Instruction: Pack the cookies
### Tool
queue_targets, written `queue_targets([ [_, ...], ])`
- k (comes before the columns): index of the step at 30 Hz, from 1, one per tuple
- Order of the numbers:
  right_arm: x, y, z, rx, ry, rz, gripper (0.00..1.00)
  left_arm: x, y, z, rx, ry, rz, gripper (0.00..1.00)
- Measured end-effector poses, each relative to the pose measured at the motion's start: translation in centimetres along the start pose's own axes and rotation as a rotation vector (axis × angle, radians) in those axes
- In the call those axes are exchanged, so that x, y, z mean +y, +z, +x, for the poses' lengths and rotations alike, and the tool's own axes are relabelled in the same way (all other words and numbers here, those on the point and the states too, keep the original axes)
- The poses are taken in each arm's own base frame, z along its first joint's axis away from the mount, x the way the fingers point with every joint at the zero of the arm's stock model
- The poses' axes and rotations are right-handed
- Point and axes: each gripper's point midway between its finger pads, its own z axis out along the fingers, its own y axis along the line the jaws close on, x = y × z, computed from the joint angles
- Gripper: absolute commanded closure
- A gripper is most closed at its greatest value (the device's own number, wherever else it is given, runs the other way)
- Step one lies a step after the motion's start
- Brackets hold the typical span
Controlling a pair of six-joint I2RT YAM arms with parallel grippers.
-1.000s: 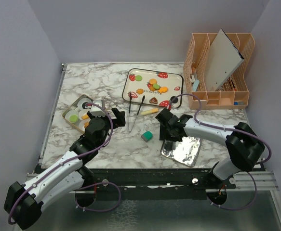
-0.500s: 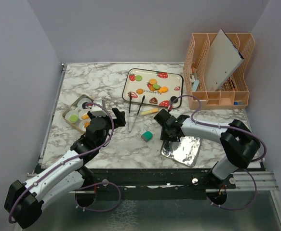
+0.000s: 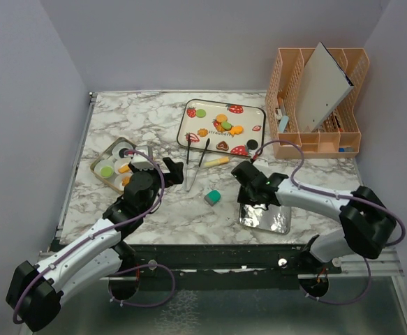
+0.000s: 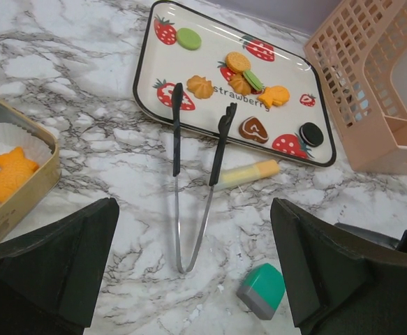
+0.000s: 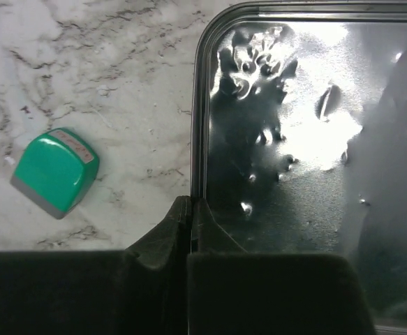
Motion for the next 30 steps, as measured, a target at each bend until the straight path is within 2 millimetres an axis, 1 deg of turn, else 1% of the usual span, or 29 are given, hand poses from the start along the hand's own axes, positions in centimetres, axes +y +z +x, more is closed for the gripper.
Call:
queue_targets([
  [6, 1.4, -3.4, -2.1, -0.112, 0.056, -0.162, 1.00, -1.4, -0.2, -0.1, 0.009, -0.017, 0.070, 0.01],
  [13, 2.7, -7.4, -4.5, -0.255, 0.116, -0.362, 1.00, -3.3, -1.5, -1.6, -0.034, -0.056, 0.187, 0.01],
  [18, 4.6, -10.9, -7.1, -0.369, 0.138, -0.513, 1.00, -4.8, -2.3, -1.4, -0.017, -0.101, 0.277, 0.01],
  [20, 5.2, -12.0, -7.9, -0.408, 0.141, -0.559, 1.00, -5.4, -2.6, -1.3, -0.004, -0.116, 0.309, 0.01],
  [26, 6.7, -14.0, -9.8, -0.488, 0.151, -0.647, 1.00, -7.2, -3.2, -1.0, 0.028, -0.135, 0.408, 0.03],
  [30, 7.8, -15.0, -10.9, -0.529, 0.164, -0.693, 1.00, -8.5, -3.6, -0.3, 0.067, -0.117, 0.488, 0.04],
])
